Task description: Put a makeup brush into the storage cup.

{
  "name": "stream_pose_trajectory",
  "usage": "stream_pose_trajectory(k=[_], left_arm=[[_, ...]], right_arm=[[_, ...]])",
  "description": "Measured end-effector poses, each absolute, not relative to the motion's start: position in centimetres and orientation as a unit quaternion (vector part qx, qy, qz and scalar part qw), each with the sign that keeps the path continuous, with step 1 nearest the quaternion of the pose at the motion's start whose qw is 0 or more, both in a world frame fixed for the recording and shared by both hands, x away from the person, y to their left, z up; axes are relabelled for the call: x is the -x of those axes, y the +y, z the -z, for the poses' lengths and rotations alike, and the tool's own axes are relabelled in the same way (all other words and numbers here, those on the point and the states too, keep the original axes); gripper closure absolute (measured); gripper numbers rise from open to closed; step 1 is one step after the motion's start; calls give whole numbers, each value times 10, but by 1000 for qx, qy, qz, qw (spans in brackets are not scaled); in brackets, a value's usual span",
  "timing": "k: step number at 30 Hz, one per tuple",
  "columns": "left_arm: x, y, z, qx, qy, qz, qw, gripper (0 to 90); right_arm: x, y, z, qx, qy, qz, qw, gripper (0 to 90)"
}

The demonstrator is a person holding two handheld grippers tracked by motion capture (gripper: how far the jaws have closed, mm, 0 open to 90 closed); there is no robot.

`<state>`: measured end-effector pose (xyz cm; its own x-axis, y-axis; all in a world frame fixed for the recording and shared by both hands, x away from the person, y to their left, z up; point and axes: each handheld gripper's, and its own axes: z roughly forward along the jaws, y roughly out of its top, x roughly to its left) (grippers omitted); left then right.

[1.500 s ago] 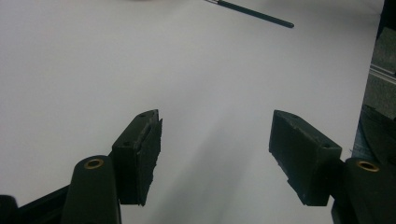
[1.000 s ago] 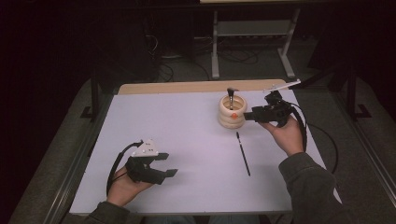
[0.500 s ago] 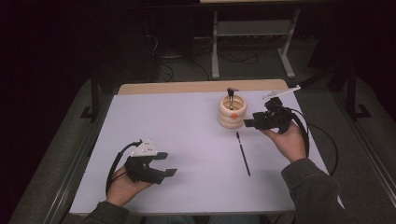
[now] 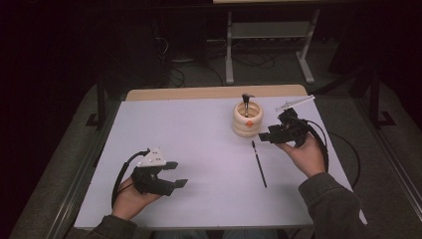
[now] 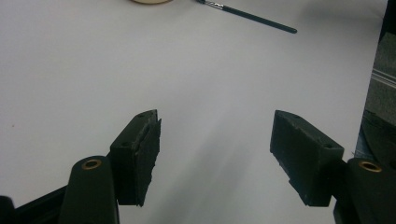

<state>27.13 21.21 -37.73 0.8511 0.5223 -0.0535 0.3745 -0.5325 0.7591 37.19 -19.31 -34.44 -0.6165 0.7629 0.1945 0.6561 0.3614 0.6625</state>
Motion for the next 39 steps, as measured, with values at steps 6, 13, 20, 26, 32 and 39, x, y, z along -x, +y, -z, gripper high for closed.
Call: stream_pose_trajectory(k=[6,13,20,26,32,39], left_arm=[[-271,210,379,-872,258,-89,406,323],[-271,211,379,-872,258,-89,406,322],[-272,211,380,-871,259,-89,407,322],[-272,211,380,-870,260,-88,409,321],[-272,210,380,-872,258,-89,407,321],[-272,212,379,-870,261,-91,407,321]], right_arm=[[-370,-186,354,-427,833,-344,73,469],[-370,-179,364,-430,839,-326,73,487],[-371,-174,377,-435,842,-312,60,496],[-372,-172,385,-437,845,-304,54,508],[-372,-172,393,-441,847,-294,45,513],[-374,-166,401,-440,855,-273,39,556]])
